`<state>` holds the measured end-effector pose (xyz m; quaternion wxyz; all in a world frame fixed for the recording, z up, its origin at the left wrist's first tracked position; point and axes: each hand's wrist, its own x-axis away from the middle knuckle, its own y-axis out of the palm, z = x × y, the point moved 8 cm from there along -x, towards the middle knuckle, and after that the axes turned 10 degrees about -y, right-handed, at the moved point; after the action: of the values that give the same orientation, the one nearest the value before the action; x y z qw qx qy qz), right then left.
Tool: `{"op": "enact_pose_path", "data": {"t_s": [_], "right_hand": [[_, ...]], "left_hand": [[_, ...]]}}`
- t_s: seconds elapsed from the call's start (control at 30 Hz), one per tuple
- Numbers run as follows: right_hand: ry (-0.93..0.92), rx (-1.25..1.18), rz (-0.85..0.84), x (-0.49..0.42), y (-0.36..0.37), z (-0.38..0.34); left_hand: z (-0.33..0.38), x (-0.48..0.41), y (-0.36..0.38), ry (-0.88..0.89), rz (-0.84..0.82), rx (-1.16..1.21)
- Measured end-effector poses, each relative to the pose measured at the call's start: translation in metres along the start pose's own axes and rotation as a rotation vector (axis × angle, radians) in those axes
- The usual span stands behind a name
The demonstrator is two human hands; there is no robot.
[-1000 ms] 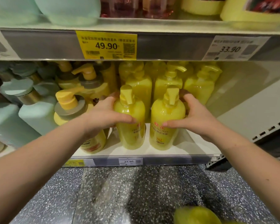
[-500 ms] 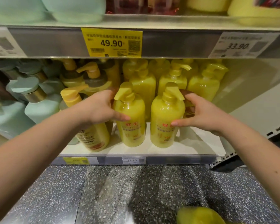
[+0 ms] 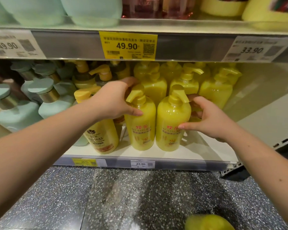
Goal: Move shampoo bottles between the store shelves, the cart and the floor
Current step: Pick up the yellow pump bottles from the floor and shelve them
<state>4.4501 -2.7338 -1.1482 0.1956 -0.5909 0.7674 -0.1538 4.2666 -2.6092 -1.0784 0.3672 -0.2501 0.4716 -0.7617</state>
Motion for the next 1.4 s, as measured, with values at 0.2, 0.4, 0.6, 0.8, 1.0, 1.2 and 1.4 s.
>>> {"op": "enact_pose_path", "data": {"t_s": [0.2,0.4,0.6,0.8,1.0,1.2,1.4], "right_hand": [[0.003,0.034,0.009,-0.007,0.004,0.001],[-0.009,0.012,-0.034,-0.017,0.017,-0.002],[0.022,0.007,-0.041,-0.016,0.019,-0.001],[0.036,-0.033,-0.034,0.001,0.015,-0.003],[0.055,0.011,0.099,0.039,-0.014,-0.008],[0.139,0.043,0.144,0.099,-0.039,-0.009],[0.276,0.102,0.165,0.187,-0.061,0.009]], "left_hand": [[0.007,0.003,-0.009,0.104,0.052,-0.215],[-0.002,0.003,-0.01,0.175,-0.012,-0.329],[-0.008,0.002,-0.006,0.177,-0.045,-0.386],[0.011,0.028,-0.028,0.256,0.12,-0.301],[0.046,0.068,0.005,0.529,0.125,-0.158],[0.079,0.076,0.071,0.561,-0.061,-0.047],[0.115,0.111,0.151,0.634,-0.294,0.057]]}}
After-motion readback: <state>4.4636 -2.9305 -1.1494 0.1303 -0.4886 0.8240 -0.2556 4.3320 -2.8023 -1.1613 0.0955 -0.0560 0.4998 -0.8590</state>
